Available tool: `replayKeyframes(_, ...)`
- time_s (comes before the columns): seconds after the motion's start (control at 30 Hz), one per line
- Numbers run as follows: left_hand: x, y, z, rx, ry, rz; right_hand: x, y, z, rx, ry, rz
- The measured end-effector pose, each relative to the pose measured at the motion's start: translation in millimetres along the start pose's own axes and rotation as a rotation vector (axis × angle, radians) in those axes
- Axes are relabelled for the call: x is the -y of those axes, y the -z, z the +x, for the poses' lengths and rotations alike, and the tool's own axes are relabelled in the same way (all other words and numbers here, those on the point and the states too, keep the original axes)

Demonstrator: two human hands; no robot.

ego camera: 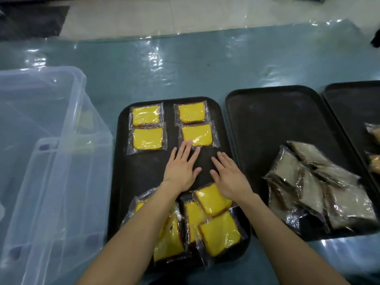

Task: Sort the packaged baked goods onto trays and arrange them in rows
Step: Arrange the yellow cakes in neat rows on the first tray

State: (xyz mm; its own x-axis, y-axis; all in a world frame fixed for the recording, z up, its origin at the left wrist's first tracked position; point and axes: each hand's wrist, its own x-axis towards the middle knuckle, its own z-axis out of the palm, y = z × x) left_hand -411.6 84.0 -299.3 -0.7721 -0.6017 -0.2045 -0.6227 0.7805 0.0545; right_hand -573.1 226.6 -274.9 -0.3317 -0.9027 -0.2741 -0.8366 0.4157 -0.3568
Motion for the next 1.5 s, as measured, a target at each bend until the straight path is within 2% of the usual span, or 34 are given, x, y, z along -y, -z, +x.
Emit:
replayKeyframes(0.2,0.4,-1.5,9.1,0.03,0.05,-0.071,0.3,8.7,0.5,0.076,0.02,0.05)
replayKeyframes(0.33,-1.4,9.6,8.6,0.06,0.035,-0.134,-3.5,32.6,-0.9,0.191,-0.007,0.219)
replayKeyframes(0.5,6.0,25.5,-24.8,-0.145,0.159,-0.379,-10.9,48.2,-16.3,0.461,0.056,0.149)
replayKeyframes(0.73,38.7,14.6,-94.8,0.06,0.241,-0.434,-3.9,50.2,-23.1,0.346,0.003,0.172)
replayKeyframes(0.87,38.8,6.0,-113.5,0.113,0.256,-0.507,1.2,63.9,-17.6,0.341,-0.043,0.396)
replayKeyframes(0.93,37.5,7.9,-113.9,0.063,0.28,-0.528,6.9,73.1,-5.1,0.289,-0.022,0.47)
replayKeyframes(1.03,32.7,15.7,-108.1,-0.1,0.362,-0.617,13.7,78.1,10.7,0.051,-0.053,0.319)
replayKeyframes(1.1,24.4,21.8,-100.6,-0.124,0.4,-0.738,11.6,71.2,5.8,-0.066,-0.07,0.285)
replayKeyframes(1.17,15.4,24.9,-90.6,-0.099,0.365,-0.781,6.4,52.8,-10.1,-0.076,-0.046,0.217)
replayKeyframes(1.37,0.6,19.6,-69.0,0.023,0.174,-0.622,-5.4,0.3,-32.0,-0.038,0.119,0.042)
replayKeyframes(1.5,0.2,13.3,-63.8,-0.038,0.198,-0.647,-9.5,-2.1,-20.7,-0.076,0.117,0.004)
